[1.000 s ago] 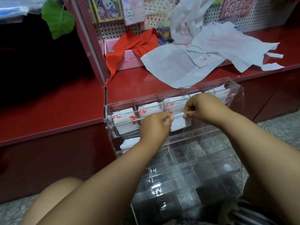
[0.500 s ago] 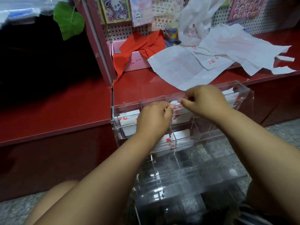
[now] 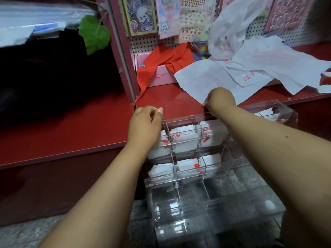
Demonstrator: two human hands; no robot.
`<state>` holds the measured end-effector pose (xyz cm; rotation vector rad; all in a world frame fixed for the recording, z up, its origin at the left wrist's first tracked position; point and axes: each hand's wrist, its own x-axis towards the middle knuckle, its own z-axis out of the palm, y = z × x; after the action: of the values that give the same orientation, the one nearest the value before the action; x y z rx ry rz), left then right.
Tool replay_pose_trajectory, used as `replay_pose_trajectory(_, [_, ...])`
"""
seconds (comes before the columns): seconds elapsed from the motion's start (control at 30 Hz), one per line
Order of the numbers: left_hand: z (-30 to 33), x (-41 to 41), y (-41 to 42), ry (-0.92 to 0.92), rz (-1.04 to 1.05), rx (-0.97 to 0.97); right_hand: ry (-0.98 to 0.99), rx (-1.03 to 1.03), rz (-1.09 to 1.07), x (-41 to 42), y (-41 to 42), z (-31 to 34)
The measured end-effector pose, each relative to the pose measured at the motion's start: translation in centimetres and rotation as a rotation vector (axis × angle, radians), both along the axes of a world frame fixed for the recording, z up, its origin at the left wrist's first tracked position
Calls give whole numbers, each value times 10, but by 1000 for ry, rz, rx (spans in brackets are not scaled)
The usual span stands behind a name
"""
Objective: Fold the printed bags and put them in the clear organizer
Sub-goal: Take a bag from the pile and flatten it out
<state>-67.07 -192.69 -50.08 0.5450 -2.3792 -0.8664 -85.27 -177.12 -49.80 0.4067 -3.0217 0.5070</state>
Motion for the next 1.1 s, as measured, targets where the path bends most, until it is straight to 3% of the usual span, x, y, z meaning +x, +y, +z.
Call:
replay_pose_trajectory(0.13, [1, 3, -2, 17, 0, 72, 50, 1, -2, 2, -12, -4])
replay_pose_trajectory(0.47, [3, 9, -8, 52, -24, 231, -54, 72, -57, -9, -8, 2])
replay_pose_trajectory(0.57, [5, 11, -8, 78, -30, 293, 53, 7, 17, 2, -18, 10])
replay_pose_trajectory(0.67, [7, 10, -10, 127, -73, 447, 138, -116, 172, 40, -38, 33])
replay_pose_trajectory(0.87, [22, 12, -9, 185, -123, 966, 66, -152, 434, 132, -56, 46])
replay_pose_trajectory(0.97, [18, 18, -18, 153, -46, 873, -91, -239, 593, 155, -49, 42])
replay_pose_trajectory(1.1, [19, 31, -31, 69, 12, 807, -85, -398, 518, 144, -23, 44])
